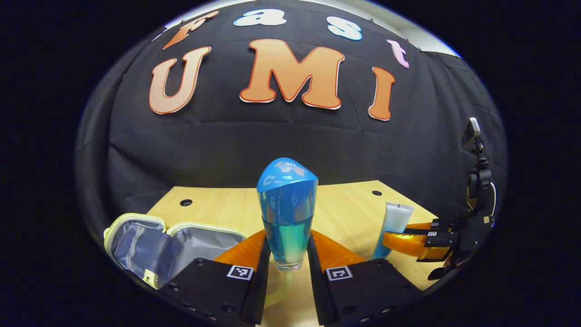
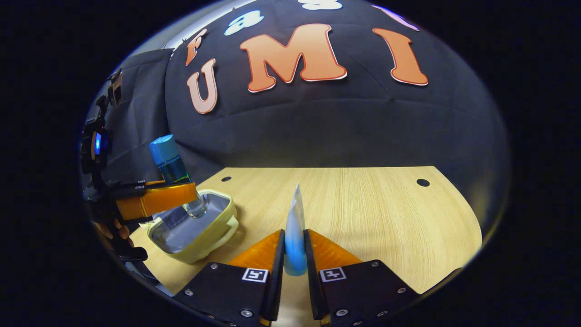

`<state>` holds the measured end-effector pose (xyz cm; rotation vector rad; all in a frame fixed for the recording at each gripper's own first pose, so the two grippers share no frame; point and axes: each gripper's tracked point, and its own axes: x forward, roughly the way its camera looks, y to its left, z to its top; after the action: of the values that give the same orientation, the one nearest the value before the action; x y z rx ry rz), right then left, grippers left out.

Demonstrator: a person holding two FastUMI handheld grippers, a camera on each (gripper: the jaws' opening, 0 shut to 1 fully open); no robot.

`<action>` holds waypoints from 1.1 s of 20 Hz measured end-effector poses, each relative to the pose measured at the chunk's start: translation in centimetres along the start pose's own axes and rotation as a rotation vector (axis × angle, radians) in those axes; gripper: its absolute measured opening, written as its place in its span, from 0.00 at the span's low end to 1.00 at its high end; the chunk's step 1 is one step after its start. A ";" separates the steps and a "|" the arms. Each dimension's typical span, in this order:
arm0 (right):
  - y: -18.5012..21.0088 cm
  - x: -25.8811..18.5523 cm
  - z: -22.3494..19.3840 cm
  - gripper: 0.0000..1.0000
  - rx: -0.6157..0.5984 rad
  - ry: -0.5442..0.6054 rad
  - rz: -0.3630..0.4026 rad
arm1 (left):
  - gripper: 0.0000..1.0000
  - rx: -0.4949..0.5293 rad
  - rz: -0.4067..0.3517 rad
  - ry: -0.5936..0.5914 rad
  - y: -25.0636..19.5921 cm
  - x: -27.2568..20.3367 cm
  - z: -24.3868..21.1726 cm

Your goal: First open the suitcase, pack the skin care products into it, and then close the suitcase.

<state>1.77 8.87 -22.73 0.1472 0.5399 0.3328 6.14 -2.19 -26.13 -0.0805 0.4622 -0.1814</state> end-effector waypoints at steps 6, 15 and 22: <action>3.5 -1.6 3.7 0.27 -0.023 -0.037 0.046 | 0.45 -0.003 0.081 0.056 6.5 -2.8 -0.6; 11.0 -1.1 5.4 0.27 -0.021 -0.038 0.136 | 0.43 -0.003 0.123 0.193 14.1 -4.6 -4.9; 15.5 1.4 4.4 0.27 -0.022 0.005 0.165 | 0.43 -0.038 0.099 0.388 17.5 -2.5 -10.6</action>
<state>0.99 23.60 -16.21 0.1706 0.5297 0.4996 1.89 15.08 -36.63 -0.0593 0.8552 -0.0902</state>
